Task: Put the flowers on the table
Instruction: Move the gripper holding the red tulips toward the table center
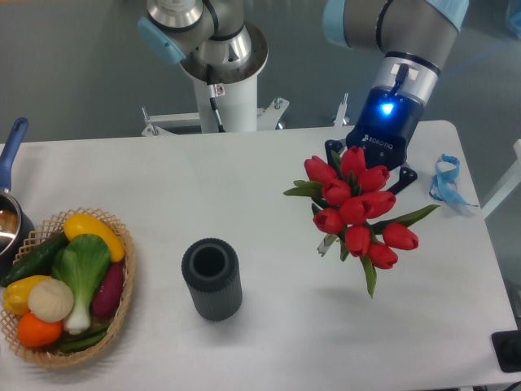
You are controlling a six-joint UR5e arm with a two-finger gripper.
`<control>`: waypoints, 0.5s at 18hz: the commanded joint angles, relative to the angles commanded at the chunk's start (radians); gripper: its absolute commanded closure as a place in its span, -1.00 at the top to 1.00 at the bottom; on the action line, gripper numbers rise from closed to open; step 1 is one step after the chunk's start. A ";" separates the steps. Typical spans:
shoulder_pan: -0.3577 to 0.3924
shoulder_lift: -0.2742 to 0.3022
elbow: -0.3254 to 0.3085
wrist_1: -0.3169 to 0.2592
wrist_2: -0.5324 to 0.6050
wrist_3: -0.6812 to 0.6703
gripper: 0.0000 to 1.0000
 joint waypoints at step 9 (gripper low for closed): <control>-0.006 0.009 0.012 -0.003 0.122 0.000 -0.71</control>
